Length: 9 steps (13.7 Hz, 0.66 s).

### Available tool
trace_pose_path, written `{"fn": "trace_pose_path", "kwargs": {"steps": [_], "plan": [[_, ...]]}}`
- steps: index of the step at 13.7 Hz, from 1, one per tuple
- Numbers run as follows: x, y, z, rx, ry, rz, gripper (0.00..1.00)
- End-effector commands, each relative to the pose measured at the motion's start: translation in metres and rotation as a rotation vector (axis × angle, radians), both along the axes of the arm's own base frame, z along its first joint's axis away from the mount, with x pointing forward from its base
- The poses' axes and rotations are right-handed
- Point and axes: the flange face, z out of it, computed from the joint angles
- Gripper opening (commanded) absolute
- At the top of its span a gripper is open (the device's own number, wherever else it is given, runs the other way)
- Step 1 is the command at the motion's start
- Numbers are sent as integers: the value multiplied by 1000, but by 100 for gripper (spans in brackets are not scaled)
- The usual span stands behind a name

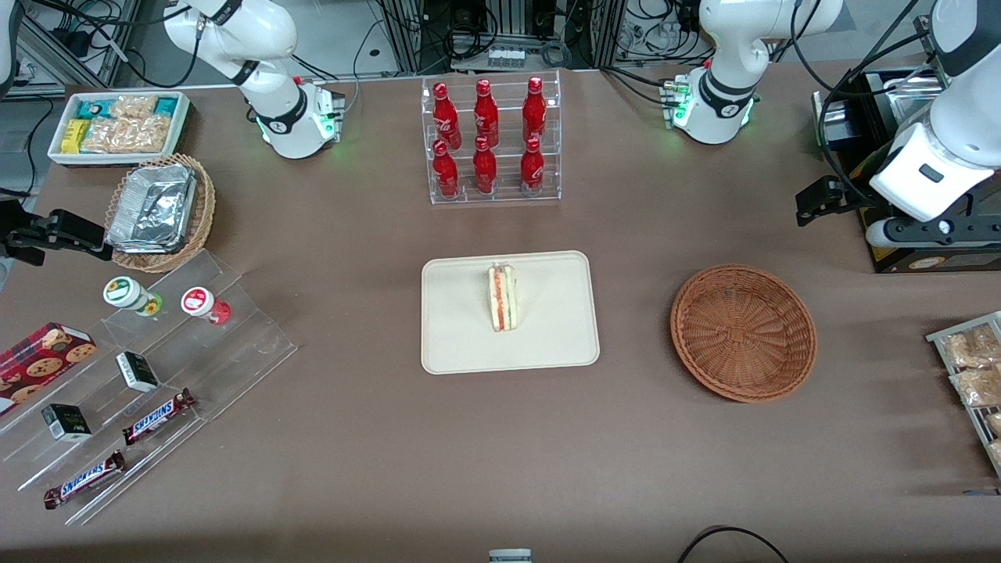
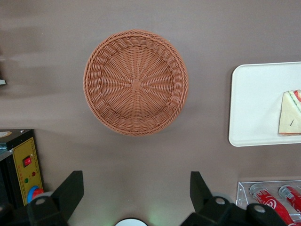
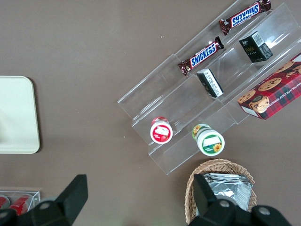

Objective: Place sandwich from basket to tray

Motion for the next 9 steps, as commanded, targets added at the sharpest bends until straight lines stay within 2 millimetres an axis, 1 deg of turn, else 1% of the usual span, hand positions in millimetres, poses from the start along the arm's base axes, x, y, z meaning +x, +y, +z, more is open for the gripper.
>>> {"fn": "trace_pose_path", "kwargs": {"steps": [1, 3, 5, 7, 9], "plan": [[16, 4, 14, 8, -16, -2, 100], [19, 5, 14, 10, -14, 1, 100], [22, 8, 9, 20, -6, 1, 100], [22, 12, 6, 63, -6, -4, 100], [21, 13, 7, 65, -6, -1, 100]]}}
